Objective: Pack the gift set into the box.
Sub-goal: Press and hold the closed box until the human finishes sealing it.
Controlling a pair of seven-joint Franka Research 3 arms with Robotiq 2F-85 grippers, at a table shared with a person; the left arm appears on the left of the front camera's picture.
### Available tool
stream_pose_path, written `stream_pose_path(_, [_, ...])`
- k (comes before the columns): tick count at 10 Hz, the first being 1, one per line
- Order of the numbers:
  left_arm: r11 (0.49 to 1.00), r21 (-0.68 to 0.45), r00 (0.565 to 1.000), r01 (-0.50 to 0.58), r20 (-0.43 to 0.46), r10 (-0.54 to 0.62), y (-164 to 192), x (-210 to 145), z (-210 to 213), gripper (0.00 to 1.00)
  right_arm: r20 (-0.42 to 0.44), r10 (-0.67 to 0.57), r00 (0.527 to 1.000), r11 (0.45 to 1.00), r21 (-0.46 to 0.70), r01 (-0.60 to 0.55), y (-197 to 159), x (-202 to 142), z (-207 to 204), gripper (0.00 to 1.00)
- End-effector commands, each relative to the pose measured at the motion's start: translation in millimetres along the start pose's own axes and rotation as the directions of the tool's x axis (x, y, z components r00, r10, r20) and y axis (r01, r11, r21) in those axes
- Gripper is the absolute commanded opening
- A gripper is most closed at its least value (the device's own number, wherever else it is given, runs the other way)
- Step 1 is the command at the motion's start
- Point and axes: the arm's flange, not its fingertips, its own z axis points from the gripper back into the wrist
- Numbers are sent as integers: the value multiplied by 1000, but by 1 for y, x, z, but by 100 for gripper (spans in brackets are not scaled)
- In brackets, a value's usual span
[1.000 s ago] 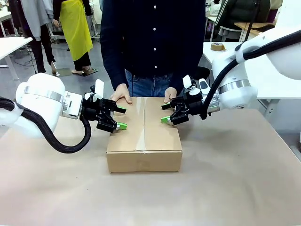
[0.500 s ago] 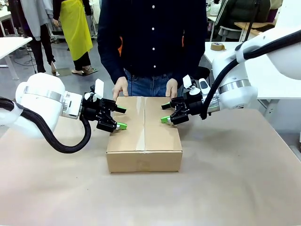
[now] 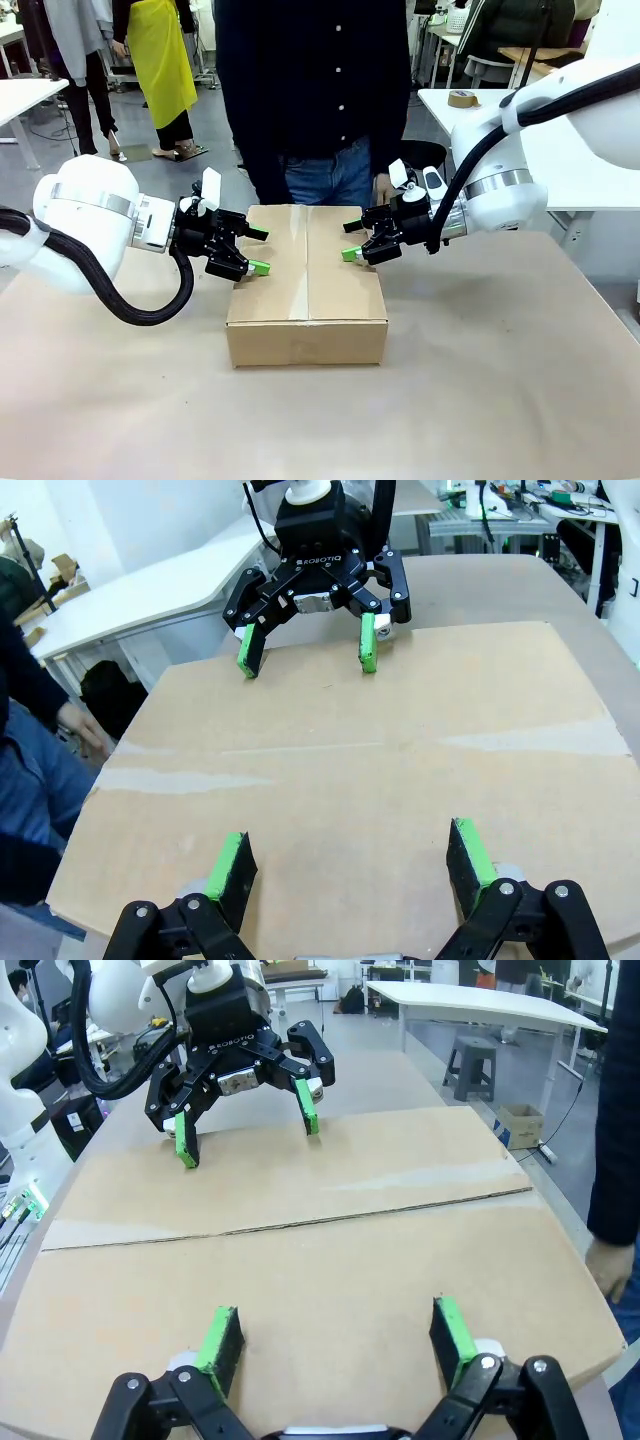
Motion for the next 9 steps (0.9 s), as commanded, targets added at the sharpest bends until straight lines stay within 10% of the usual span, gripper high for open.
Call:
stream_pose_path(1, [1000,-5,1000,10,-3,-10,-1,-2,-1,100,-7,3,1000,1000,-1,-3,1,-2,-3,100])
stream_pose_path(9, [1000,-5,1000,10,-3,-10,-1,-2,-1,100,-7,3,1000,1000,-1,-3,1,-2,-3,100])
